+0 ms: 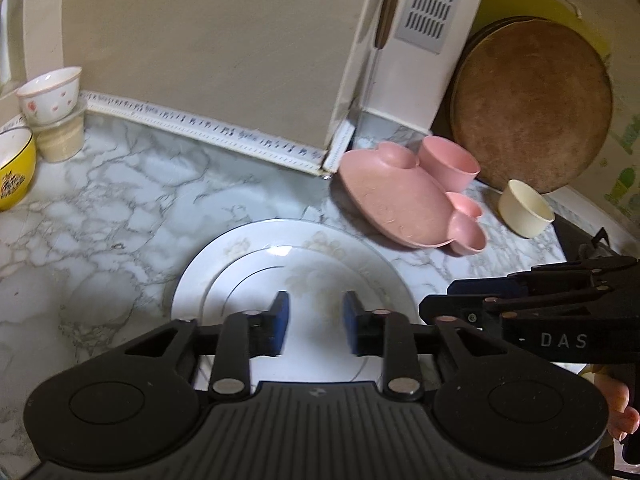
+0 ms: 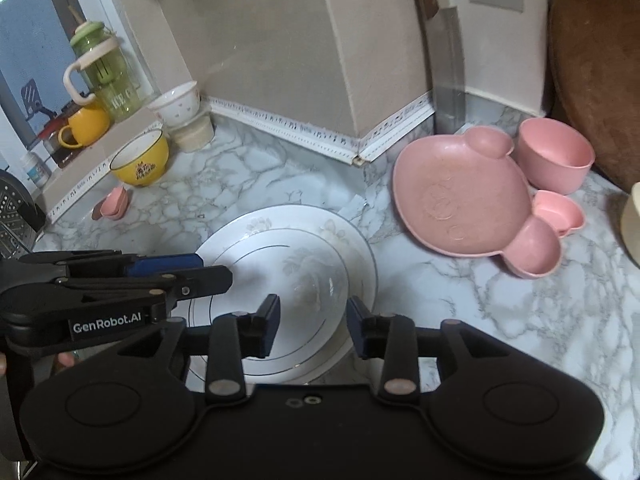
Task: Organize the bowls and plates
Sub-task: 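Move both tools toward the pink bear-shaped plate, then close both tools on the pink bear-shaped plate rim and lift it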
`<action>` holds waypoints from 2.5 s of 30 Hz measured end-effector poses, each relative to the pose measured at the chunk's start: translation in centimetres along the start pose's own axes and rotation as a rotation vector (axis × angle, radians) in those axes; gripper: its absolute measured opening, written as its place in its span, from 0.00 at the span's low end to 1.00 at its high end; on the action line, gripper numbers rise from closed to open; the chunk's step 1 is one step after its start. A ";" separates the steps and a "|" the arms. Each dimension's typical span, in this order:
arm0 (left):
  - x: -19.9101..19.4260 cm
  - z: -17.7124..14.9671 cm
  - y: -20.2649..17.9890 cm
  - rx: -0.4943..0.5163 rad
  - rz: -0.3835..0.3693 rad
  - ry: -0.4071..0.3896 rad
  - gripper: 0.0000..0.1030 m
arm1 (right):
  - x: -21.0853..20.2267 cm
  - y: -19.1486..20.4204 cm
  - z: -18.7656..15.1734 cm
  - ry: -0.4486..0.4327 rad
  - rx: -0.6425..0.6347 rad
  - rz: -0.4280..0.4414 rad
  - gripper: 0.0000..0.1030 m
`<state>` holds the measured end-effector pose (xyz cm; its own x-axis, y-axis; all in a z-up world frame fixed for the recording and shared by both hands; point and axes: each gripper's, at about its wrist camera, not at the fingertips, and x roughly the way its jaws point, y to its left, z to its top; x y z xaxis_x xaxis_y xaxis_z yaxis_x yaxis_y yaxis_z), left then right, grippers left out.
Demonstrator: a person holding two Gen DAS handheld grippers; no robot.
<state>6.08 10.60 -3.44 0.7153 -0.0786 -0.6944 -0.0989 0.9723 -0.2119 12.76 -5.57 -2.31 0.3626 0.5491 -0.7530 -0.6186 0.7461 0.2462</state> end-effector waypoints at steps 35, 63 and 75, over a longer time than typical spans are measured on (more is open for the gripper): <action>10.3 7.3 -8.8 0.064 0.054 0.026 0.76 | -0.3 -12.8 0.1 -0.092 0.267 -0.217 0.99; 20.2 9.5 -7.6 0.002 0.064 0.203 0.64 | 5.8 -17.4 1.0 0.031 0.549 -0.236 0.67; 20.2 8.1 -8.0 -0.015 0.072 0.251 0.19 | 6.2 -15.9 0.8 0.034 0.540 -0.209 0.57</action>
<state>26.94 3.00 -10.18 0.5121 -0.0634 -0.8566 -0.1548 0.9741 -0.1646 25.42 -13.76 -10.38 0.4105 0.3638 -0.8362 -0.0895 0.9286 0.3601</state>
